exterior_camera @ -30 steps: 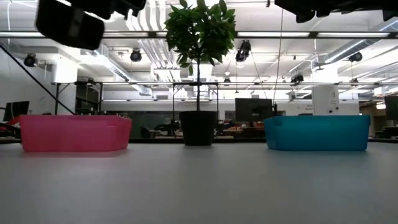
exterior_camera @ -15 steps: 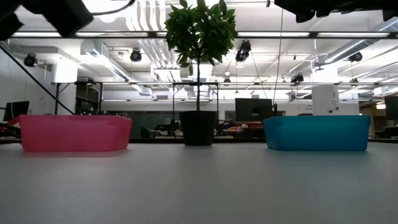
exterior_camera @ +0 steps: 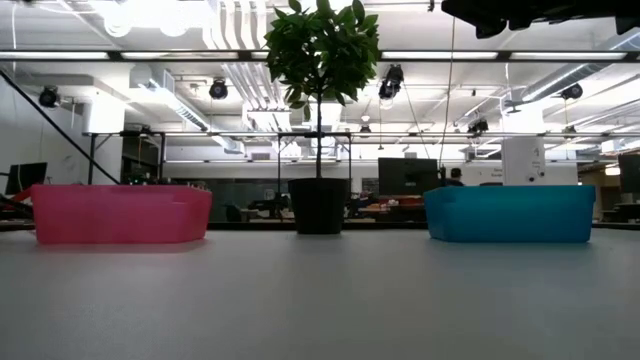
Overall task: Pick and place medicine bottles into bin by pill shape (circle, oval)
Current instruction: Put the pink tablet bottle into the red bin
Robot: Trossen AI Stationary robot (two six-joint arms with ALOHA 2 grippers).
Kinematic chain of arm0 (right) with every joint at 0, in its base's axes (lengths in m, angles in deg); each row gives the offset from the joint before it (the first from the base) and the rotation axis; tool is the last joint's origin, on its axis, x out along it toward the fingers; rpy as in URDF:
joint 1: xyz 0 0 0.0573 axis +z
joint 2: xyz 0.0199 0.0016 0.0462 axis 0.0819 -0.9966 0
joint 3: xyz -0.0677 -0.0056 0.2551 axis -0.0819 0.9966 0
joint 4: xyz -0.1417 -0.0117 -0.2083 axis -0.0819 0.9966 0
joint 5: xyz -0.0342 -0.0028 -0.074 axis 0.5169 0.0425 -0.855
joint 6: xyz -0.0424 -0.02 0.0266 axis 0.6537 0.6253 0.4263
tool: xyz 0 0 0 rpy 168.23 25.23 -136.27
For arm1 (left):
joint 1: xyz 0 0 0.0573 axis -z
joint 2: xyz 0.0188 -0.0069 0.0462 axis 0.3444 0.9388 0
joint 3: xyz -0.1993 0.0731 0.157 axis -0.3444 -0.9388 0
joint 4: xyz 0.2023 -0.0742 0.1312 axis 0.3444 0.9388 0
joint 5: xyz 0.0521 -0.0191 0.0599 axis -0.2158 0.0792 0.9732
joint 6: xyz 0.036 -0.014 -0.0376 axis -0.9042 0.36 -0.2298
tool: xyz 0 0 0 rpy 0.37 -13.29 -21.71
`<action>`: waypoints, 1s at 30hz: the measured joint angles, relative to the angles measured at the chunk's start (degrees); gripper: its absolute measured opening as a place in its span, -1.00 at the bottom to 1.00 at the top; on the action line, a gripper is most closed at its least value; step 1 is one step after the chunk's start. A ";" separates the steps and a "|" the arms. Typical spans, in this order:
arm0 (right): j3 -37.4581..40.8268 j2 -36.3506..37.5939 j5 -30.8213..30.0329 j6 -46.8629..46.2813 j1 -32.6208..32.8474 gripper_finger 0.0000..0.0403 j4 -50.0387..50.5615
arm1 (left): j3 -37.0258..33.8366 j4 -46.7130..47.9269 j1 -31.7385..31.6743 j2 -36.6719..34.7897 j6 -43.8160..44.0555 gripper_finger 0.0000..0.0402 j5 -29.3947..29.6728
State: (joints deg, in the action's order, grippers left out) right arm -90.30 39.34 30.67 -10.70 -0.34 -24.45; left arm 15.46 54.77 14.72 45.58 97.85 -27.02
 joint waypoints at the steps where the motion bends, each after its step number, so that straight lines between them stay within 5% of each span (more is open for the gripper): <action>1: 0.00 0.00 0.00 0.01 0.00 -0.32 -0.01 | 1.21 0.04 1.43 0.42 1.21 -0.20 1.87; 7: 0.00 0.00 0.00 1.51 0.00 -0.32 -0.11 | 6.94 0.61 10.97 4.23 10.08 -0.20 19.72; 17: 0.00 -0.02 -0.01 -1.23 0.00 -0.32 -0.22 | 6.84 12.35 16.23 10.59 18.83 -0.20 18.74; 23: 0.00 -0.44 0.00 -3.99 0.00 -0.32 -0.04 | 6.45 14.44 16.23 10.08 20.62 -0.20 24.40; 30: 0.07 -1.79 0.00 -6.25 0.00 -0.32 0.21 | 5.14 14.04 16.25 10.54 23.35 0.05 24.44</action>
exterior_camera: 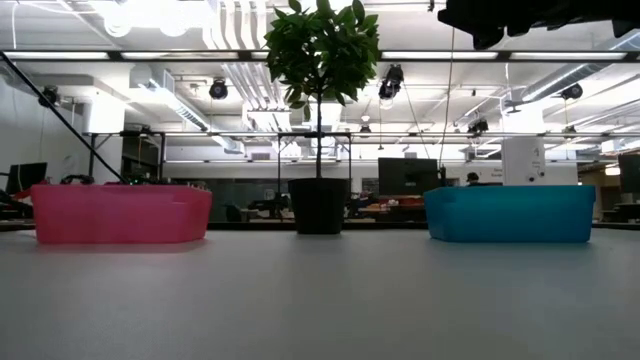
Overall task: Pick and place medicine bottles into bin by pill shape (circle, oval)
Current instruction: Put the pink tablet bottle into the red bin
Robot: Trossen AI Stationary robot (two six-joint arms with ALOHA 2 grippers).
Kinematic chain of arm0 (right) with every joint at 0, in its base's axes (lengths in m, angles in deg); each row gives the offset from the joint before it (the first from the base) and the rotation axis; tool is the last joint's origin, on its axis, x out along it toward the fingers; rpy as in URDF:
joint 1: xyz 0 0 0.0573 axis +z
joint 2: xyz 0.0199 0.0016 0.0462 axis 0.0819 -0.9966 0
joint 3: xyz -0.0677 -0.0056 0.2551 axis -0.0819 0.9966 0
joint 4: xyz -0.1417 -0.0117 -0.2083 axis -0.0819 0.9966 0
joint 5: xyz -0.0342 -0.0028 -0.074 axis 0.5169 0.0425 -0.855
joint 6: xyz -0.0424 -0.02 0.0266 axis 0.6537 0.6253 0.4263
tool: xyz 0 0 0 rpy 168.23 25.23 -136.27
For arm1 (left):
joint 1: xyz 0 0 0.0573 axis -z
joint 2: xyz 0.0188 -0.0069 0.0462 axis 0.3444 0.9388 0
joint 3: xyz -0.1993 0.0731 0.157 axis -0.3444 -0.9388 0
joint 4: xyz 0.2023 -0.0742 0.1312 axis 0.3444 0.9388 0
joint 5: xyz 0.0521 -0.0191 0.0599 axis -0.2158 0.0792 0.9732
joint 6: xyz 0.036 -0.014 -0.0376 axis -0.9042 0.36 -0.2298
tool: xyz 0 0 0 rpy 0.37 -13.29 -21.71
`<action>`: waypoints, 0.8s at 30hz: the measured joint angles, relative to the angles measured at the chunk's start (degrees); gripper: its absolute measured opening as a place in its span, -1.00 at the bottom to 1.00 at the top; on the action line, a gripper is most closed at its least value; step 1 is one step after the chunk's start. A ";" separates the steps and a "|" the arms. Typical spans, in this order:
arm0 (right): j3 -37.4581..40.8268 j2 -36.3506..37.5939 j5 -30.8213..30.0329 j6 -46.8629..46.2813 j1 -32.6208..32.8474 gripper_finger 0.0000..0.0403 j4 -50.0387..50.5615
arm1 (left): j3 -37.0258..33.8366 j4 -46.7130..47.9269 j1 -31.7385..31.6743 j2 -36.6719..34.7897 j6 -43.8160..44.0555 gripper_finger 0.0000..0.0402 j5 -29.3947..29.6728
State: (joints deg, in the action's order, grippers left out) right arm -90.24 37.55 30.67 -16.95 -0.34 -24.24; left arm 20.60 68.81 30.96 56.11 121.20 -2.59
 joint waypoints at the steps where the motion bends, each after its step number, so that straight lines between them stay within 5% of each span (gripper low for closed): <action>1: 0.00 -0.10 0.00 -0.18 0.00 -0.32 0.06 | -0.12 -0.01 0.00 0.01 -0.07 0.10 -0.03; 6: 0.00 -0.51 0.00 -0.21 0.00 -0.32 0.06 | -1.67 -0.34 0.05 0.00 -0.47 0.26 -0.01; 14: 0.00 -0.50 0.00 0.13 0.00 -0.32 0.02 | -7.11 -9.94 0.15 -0.04 -1.93 0.27 -1.13; 24: 0.00 -0.50 0.00 0.18 0.00 -0.32 0.02 | -9.45 -10.11 0.37 0.02 -1.85 0.26 -2.65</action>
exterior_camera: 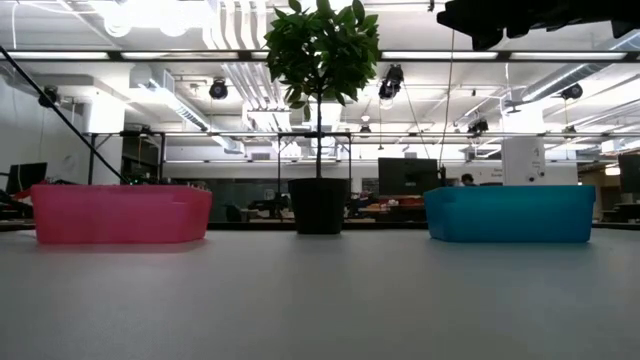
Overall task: Pick and place medicine bottles into bin by pill shape (circle, oval)
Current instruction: Put the pink tablet bottle into the red bin
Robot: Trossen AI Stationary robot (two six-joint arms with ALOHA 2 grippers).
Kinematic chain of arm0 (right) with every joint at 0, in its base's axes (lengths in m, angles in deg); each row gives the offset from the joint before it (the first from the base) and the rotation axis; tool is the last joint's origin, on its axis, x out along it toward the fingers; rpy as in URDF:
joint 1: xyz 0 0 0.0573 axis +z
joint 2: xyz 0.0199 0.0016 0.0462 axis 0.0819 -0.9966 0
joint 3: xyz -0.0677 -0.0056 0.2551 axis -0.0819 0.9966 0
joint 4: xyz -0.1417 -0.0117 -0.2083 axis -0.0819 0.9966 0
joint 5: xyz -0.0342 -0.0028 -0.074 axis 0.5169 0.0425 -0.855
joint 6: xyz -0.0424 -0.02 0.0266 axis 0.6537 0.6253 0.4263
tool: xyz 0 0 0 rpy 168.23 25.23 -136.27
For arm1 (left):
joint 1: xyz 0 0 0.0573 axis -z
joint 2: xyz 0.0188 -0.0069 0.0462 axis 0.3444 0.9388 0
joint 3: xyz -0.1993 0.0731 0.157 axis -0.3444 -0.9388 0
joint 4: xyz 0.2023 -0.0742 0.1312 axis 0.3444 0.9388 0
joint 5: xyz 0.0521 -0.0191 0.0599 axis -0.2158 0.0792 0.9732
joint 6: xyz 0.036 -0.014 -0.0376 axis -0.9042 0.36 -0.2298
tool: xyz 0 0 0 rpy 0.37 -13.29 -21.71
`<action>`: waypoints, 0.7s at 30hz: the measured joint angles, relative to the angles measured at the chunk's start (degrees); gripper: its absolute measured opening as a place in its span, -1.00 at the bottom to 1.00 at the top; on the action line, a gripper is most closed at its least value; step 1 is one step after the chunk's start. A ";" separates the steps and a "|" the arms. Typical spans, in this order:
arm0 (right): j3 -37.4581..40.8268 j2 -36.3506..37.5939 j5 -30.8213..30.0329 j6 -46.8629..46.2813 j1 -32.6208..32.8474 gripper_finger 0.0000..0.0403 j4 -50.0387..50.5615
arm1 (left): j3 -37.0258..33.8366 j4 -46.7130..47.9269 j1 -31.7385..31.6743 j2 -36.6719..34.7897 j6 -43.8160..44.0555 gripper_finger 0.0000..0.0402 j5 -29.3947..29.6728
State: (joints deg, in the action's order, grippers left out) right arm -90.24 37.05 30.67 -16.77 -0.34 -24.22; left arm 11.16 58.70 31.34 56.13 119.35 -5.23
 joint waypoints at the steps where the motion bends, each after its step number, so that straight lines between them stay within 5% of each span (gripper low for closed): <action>1: 0.00 -0.01 0.00 0.01 0.00 -0.32 0.00 | -0.07 0.00 0.00 0.00 0.01 0.25 0.01; 21: 0.02 -0.02 0.00 0.02 0.00 -0.32 0.04 | -2.56 -5.05 0.02 0.00 -0.25 -0.21 -0.26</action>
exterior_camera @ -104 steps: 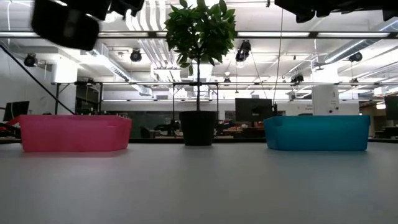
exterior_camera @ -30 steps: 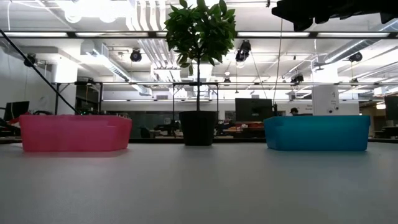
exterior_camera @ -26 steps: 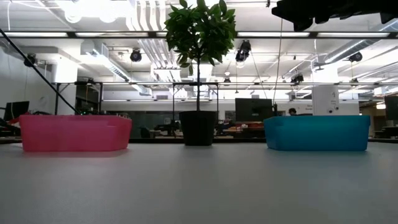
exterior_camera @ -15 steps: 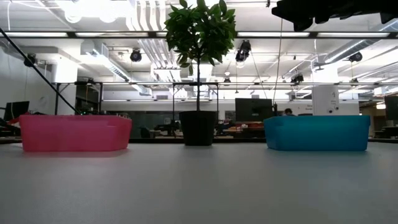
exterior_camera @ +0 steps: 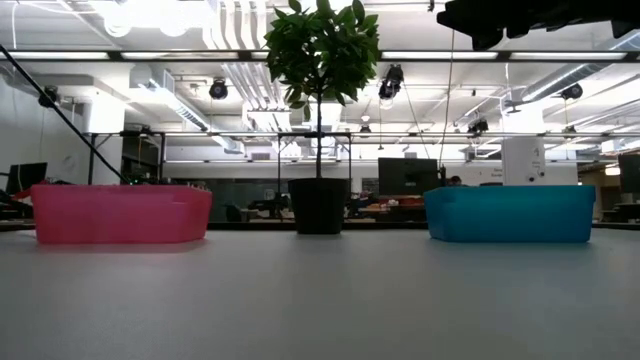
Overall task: Pick and place medicine bottles into bin by pill shape (circle, oval)
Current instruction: Put the pink tablet bottle into the red bin
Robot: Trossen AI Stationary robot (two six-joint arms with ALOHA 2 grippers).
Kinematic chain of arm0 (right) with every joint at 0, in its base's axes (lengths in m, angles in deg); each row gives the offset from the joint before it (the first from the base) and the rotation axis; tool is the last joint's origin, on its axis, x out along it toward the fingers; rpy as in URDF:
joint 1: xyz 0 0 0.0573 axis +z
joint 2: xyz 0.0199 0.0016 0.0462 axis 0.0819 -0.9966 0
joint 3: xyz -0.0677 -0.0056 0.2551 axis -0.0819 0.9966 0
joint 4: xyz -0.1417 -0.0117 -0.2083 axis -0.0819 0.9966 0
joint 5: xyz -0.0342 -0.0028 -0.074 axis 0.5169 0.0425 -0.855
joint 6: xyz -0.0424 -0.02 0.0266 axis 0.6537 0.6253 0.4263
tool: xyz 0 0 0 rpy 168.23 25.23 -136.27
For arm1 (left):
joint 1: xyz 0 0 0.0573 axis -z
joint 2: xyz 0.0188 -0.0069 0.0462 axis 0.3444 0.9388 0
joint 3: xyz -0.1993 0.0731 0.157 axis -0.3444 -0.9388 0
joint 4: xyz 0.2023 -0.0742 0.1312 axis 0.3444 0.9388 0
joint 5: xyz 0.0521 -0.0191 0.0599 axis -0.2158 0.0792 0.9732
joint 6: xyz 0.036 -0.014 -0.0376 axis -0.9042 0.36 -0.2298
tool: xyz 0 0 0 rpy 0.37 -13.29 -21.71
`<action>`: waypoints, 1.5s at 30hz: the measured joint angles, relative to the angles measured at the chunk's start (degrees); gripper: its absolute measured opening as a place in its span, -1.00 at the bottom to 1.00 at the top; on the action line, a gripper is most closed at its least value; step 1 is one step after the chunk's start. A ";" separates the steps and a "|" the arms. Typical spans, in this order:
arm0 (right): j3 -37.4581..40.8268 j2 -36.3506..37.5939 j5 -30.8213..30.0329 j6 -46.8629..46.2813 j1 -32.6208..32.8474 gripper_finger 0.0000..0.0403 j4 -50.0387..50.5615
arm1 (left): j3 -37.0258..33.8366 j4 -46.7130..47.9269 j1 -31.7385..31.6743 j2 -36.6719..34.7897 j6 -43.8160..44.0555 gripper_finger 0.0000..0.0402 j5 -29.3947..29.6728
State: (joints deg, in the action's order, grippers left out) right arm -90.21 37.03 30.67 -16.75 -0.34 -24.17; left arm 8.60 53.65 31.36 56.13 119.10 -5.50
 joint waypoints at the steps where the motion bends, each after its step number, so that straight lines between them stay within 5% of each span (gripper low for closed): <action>1: 0.00 0.00 0.00 0.00 0.00 -0.32 0.00 | 0.00 0.00 0.00 0.00 0.00 -0.25 -0.01; 9: 0.00 0.00 0.00 -0.04 0.00 -0.32 0.02 | 0.00 0.00 0.00 0.00 0.00 -0.49 -0.18; 24: 0.00 0.00 0.00 -0.13 0.00 -0.32 0.09 | 6.76 -1.09 -2.39 -3.37 -6.32 -0.50 -0.25; 36: 0.02 -0.02 -0.02 -0.06 0.00 -0.32 0.85 | 14.33 0.08 -19.38 -4.44 -30.92 -0.51 4.51; 45: 0.02 -0.02 -0.02 0.10 0.00 -0.32 1.25 | 15.04 11.51 -33.91 -6.95 -49.33 -0.51 4.57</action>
State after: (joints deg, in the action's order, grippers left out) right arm -90.19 37.01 30.65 -16.65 -0.34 -22.92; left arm 23.64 65.16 -2.55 49.18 69.76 -0.93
